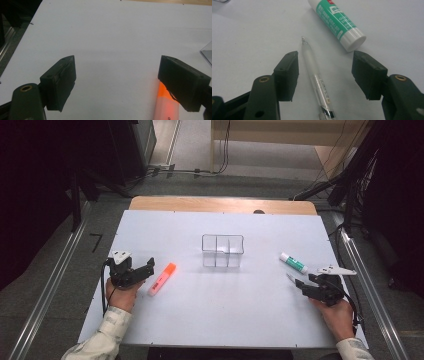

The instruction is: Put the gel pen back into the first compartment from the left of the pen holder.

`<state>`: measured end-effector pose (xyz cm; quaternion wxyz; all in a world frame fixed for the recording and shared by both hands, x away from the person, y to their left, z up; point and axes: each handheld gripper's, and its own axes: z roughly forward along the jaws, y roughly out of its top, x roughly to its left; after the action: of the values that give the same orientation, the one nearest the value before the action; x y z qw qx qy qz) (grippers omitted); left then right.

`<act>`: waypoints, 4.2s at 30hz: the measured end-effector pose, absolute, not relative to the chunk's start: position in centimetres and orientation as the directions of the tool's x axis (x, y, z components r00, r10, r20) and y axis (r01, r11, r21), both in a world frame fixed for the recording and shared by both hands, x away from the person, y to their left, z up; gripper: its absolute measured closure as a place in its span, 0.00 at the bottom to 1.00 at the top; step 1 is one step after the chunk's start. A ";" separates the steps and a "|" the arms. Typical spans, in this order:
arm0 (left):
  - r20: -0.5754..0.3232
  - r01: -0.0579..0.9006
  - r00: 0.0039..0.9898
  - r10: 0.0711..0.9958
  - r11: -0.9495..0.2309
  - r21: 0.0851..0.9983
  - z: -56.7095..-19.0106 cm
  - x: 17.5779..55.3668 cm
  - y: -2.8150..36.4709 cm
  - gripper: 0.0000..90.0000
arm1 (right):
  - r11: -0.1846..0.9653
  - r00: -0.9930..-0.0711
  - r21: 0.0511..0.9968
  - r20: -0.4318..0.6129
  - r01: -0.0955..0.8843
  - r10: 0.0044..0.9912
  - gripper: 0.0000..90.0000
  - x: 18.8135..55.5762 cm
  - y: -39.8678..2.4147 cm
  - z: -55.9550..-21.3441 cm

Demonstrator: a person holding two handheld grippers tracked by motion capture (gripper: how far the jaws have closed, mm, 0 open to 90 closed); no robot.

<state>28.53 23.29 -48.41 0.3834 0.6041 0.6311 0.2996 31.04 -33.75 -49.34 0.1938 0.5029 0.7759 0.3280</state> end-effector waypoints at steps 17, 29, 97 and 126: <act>-0.116 0.540 0.027 0.993 0.083 0.837 -48.5 28.6 23.1 0.18 | 0.362 -0.503 0.678 0.013 0.639 0.864 0.70 31.6 -32.6 -49.9; -0.117 0.541 0.024 0.993 0.085 0.837 -48.5 28.6 23.1 0.18 | 0.379 -0.512 0.669 0.002 0.639 0.859 0.78 32.3 -32.3 -50.0; -0.123 0.540 0.024 0.992 0.091 0.837 -48.4 28.6 23.3 0.19 | 0.312 -0.638 0.809 0.097 0.497 0.764 0.88 33.3 -23.8 -43.0; -0.123 0.538 0.026 0.992 0.090 0.838 -48.4 28.6 23.3 0.20 | 0.311 -0.696 0.841 0.103 0.442 0.710 0.88 35.1 -18.8 -41.1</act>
<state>28.57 23.31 -48.37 0.3824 0.6054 0.6316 0.2971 35.06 -18.77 -41.11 0.1450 0.3617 0.7966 0.4622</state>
